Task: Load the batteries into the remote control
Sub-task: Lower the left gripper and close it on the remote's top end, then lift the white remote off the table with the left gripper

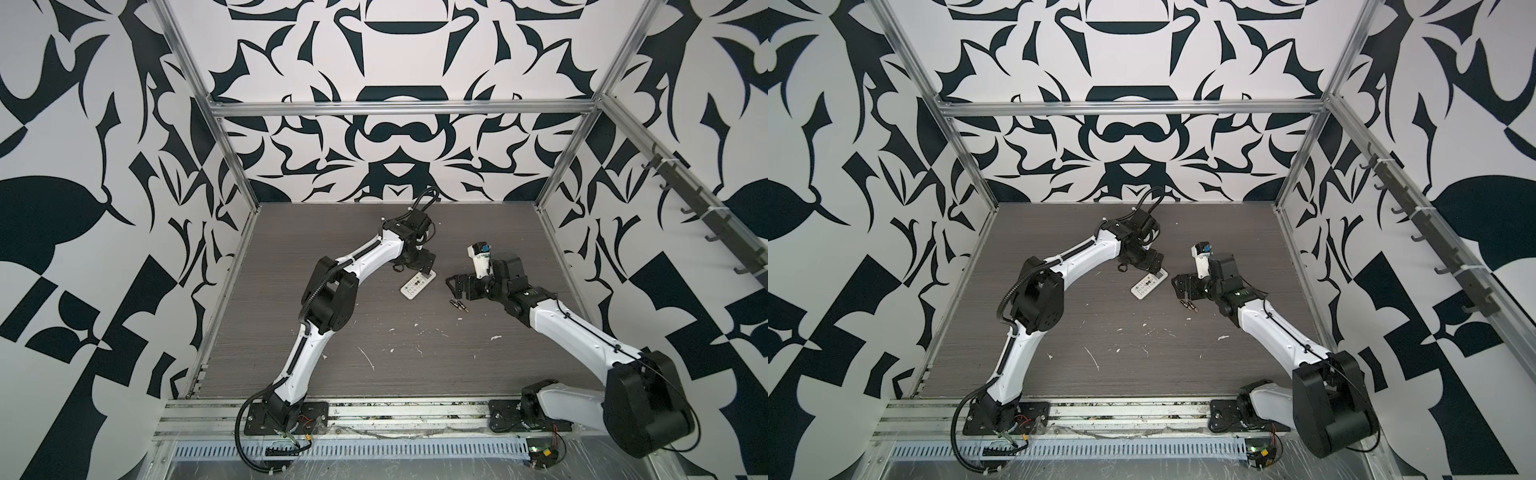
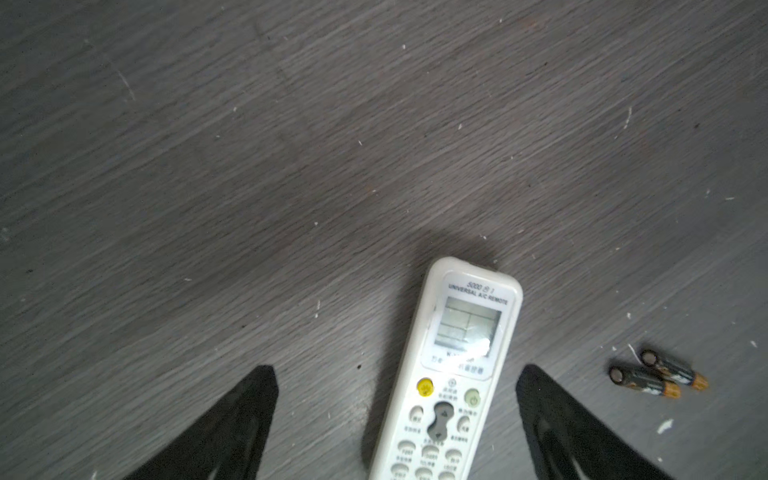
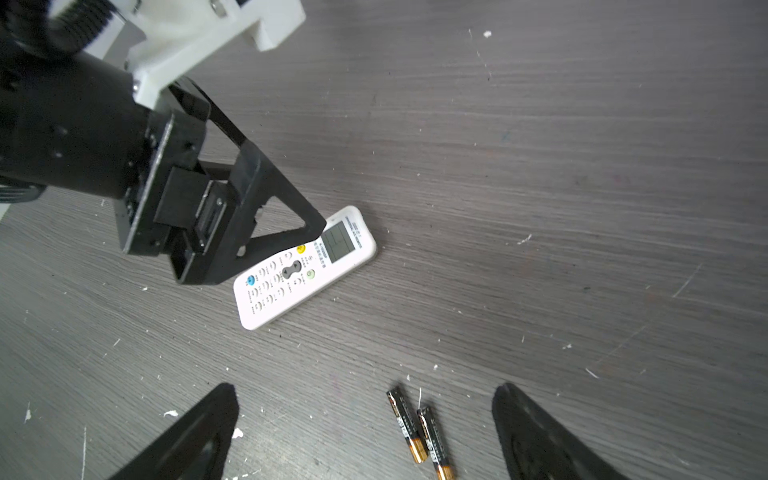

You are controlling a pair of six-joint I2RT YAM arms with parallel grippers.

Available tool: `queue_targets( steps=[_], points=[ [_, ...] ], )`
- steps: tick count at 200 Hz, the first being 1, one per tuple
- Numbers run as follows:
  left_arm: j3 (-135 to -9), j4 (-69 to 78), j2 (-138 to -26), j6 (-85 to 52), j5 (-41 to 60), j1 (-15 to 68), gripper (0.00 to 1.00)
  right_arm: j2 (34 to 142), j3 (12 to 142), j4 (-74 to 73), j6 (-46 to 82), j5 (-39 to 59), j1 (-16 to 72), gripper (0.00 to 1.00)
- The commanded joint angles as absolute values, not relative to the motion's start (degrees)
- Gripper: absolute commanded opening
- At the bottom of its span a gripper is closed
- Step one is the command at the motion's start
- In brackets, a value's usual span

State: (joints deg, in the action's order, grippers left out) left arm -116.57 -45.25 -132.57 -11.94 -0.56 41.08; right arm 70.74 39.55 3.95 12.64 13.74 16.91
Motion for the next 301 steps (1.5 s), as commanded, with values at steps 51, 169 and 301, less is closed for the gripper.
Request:
queue_targets(
  steps=[51, 169, 301],
  points=[
    [-119.2, -46.9, -135.3, -12.9, 1.8, 42.5, 0.90, 69.1, 37.9, 2.6, 14.8, 14.1, 15.5, 0.97],
    [-121.5, -48.1, -139.1, -10.5, -2.7, 44.7, 0.87, 67.9, 36.8, 2.5, 14.9, 14.3, 14.6, 0.95],
    [-127.4, -51.9, -143.3, -8.1, -6.2, 45.5, 0.73, 67.1, 36.4, 2.9, 14.5, 14.2, 14.0, 0.95]
  ],
)
